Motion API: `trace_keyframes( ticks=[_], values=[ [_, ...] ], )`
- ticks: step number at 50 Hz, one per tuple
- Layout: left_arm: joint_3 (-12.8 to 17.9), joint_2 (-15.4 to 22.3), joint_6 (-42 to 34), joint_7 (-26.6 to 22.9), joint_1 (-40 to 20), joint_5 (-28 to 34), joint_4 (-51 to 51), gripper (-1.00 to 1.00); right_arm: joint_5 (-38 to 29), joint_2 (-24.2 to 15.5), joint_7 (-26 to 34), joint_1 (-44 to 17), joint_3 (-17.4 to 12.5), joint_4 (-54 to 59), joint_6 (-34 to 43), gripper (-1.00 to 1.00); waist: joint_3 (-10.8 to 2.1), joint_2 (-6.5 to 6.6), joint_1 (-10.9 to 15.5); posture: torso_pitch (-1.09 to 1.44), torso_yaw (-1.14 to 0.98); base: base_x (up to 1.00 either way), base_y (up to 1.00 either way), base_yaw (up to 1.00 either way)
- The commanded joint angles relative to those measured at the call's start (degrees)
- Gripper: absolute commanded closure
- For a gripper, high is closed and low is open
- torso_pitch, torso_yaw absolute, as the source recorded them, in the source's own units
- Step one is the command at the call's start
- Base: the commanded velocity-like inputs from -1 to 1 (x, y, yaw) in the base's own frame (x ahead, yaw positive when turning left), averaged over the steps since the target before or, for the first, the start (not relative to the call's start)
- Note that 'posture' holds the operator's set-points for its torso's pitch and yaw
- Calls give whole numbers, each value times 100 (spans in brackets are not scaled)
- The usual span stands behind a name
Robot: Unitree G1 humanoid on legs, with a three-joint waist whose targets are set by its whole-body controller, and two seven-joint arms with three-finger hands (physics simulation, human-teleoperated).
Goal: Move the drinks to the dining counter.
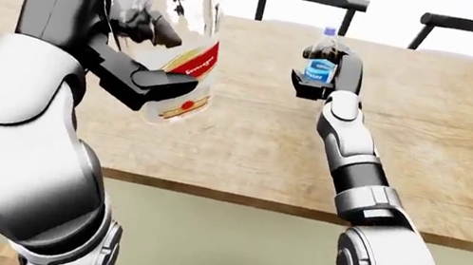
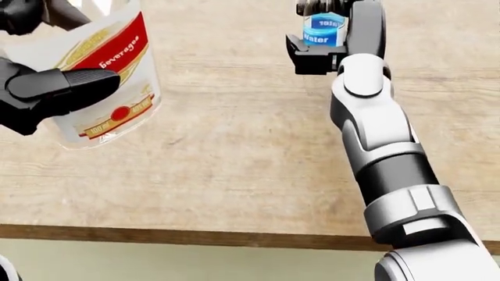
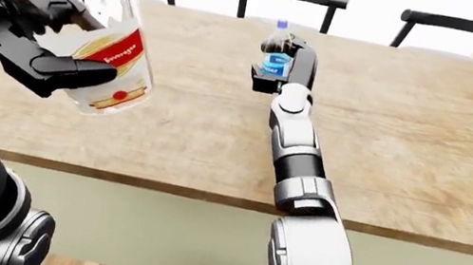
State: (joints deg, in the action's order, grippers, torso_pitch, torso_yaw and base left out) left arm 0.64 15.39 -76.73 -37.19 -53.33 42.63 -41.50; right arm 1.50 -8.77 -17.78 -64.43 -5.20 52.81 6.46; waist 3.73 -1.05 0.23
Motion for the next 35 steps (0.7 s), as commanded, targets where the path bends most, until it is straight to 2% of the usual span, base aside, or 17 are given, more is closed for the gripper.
trace_keyframes(
  ticks=[1, 20, 26, 31, 33, 35],
  values=[
    [56, 27, 178, 107, -166, 30, -104, 100, -21, -80, -35, -304, -30, -310, -325, 100, -210, 9, -1, 0, 0, 0, 0, 0],
    [115, 72, 277, 335, -75, -242, -63, 100, -61, -106, -47, -215, -43, 90, -511, 100, -276, 10, 3, 0, 0, 0, 0, 0],
    [79, 170, 128, 280, -177, -219, -106, 100, -74, -118, 8, -125, -34, -58, -454, 38, -274, 8, 10, 0, 0, 0, 0, 0],
    [60, 189, 92, 269, -228, -209, -101, 100, -62, -135, 65, -84, -47, -134, -409, 15, -269, 7, 13, 0, 0, 0, 0, 0],
    [35, 215, 34, 245, -266, -185, -119, 100, -58, -143, 89, -55, -45, -209, -346, -8, -269, 7, 13, 0, 0, 0, 0, 0],
    [19, 214, 21, 237, -272, -170, -130, 100, -57, -147, 105, -26, -46, -241, -335, -23, -269, 5, 14, 0, 0, 0, 0, 0]
  ],
)
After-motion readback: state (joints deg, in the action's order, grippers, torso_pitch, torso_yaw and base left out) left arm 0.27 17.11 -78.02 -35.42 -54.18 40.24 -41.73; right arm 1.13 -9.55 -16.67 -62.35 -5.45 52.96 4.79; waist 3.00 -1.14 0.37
